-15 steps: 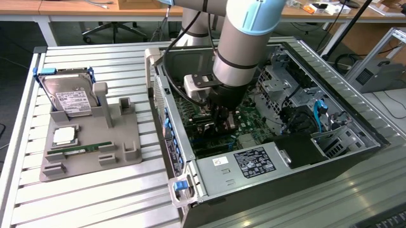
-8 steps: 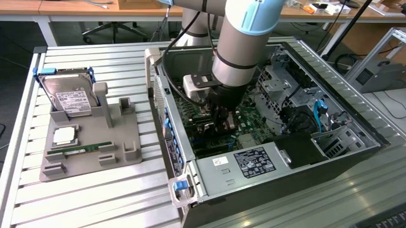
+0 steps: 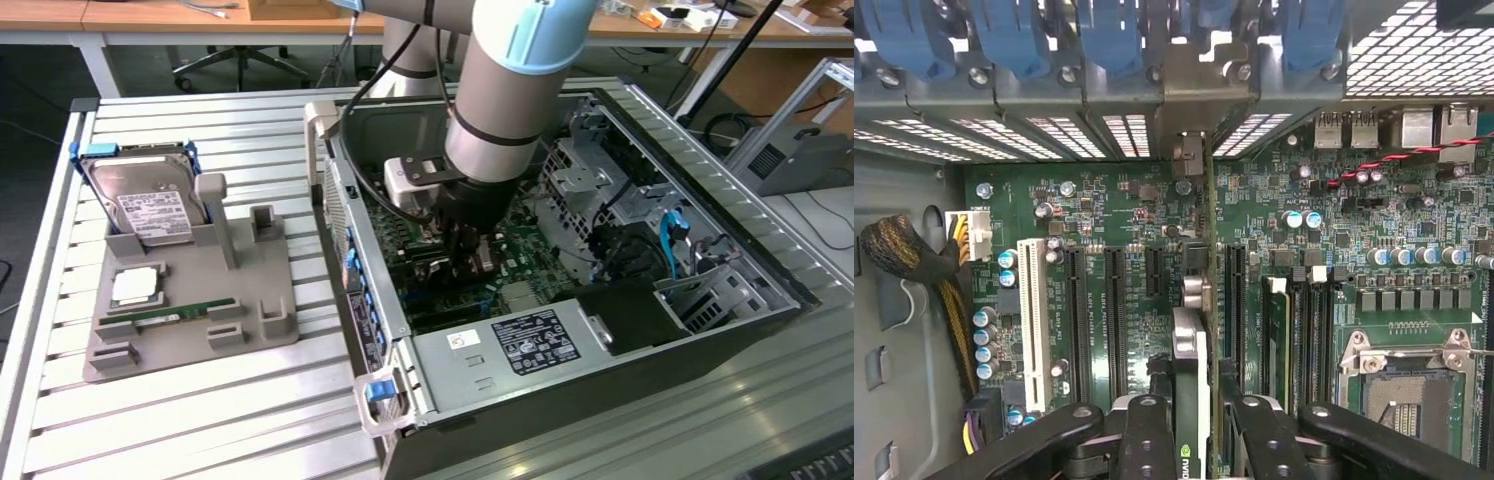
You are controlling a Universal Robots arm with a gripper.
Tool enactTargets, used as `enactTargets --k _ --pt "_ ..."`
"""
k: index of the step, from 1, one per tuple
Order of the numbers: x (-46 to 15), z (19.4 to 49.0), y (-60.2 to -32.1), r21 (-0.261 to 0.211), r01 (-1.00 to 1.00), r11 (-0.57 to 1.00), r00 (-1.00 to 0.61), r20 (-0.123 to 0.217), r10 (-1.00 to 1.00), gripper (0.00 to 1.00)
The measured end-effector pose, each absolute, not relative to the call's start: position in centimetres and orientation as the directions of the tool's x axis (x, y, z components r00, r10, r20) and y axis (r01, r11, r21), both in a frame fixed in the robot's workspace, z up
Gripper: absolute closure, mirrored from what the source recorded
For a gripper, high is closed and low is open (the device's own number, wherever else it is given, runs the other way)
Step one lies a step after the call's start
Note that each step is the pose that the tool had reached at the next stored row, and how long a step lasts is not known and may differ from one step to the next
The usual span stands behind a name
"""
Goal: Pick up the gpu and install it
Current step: 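Insert the gpu into the slot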
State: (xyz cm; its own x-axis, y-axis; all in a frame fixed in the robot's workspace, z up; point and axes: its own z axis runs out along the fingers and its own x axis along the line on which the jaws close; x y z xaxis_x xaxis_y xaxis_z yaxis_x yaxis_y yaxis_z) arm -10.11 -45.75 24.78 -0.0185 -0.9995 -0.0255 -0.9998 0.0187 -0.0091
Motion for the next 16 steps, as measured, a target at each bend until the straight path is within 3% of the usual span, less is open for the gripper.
enactTargets --k 16 --pt "-10.41 24.61 -45.74 -0.012 -1.0 0.019 -0.018 -0.024 -1.0 0.73"
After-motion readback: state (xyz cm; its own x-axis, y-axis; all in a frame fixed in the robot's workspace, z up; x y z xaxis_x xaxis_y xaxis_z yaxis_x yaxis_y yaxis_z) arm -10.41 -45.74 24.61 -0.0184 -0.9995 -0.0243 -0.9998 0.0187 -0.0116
